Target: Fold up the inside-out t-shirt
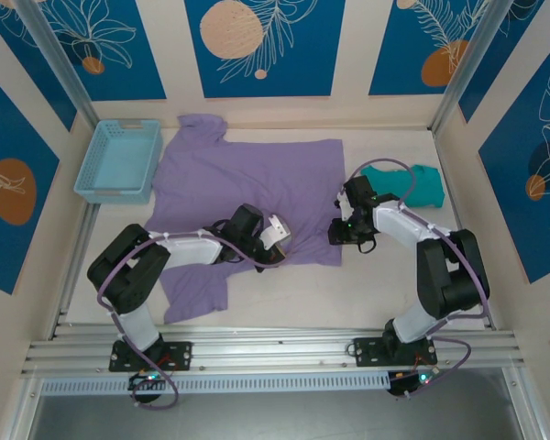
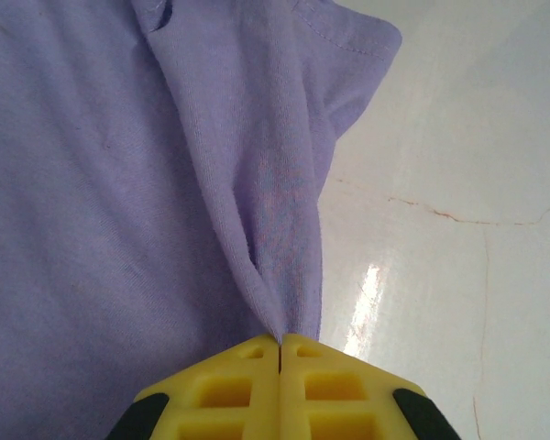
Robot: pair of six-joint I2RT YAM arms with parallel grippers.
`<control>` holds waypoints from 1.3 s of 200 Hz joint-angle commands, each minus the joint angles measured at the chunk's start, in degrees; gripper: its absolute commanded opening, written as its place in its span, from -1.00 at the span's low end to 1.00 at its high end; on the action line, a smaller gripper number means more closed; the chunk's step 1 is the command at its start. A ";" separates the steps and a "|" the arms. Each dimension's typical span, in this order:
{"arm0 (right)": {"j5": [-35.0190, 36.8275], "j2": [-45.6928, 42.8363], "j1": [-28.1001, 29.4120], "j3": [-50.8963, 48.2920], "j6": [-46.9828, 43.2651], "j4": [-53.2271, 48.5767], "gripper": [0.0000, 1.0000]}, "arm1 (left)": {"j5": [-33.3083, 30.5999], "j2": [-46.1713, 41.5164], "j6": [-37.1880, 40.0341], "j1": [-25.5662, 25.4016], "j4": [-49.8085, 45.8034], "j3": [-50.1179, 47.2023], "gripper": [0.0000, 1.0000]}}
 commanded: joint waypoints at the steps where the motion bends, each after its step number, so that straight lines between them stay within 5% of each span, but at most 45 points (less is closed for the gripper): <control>1: -5.50 1.67 -1.05 -0.07 0.87 -0.57 -0.23 | 1.81 0.49 0.25 0.44 -1.15 -0.47 -1.00; 108: -10.03 5.88 -1.68 1.02 0.25 0.27 -0.24 | 1.84 0.52 0.35 0.48 -1.15 -0.91 -1.00; 214: -11.58 0.89 -3.71 -1.58 0.41 1.52 -0.99 | 2.19 0.83 -0.40 0.49 -0.55 -0.82 -1.00; 260: -10.31 -9.08 -8.00 -4.02 3.86 0.57 -1.00 | 2.24 1.22 -5.28 -1.30 2.87 1.91 -0.91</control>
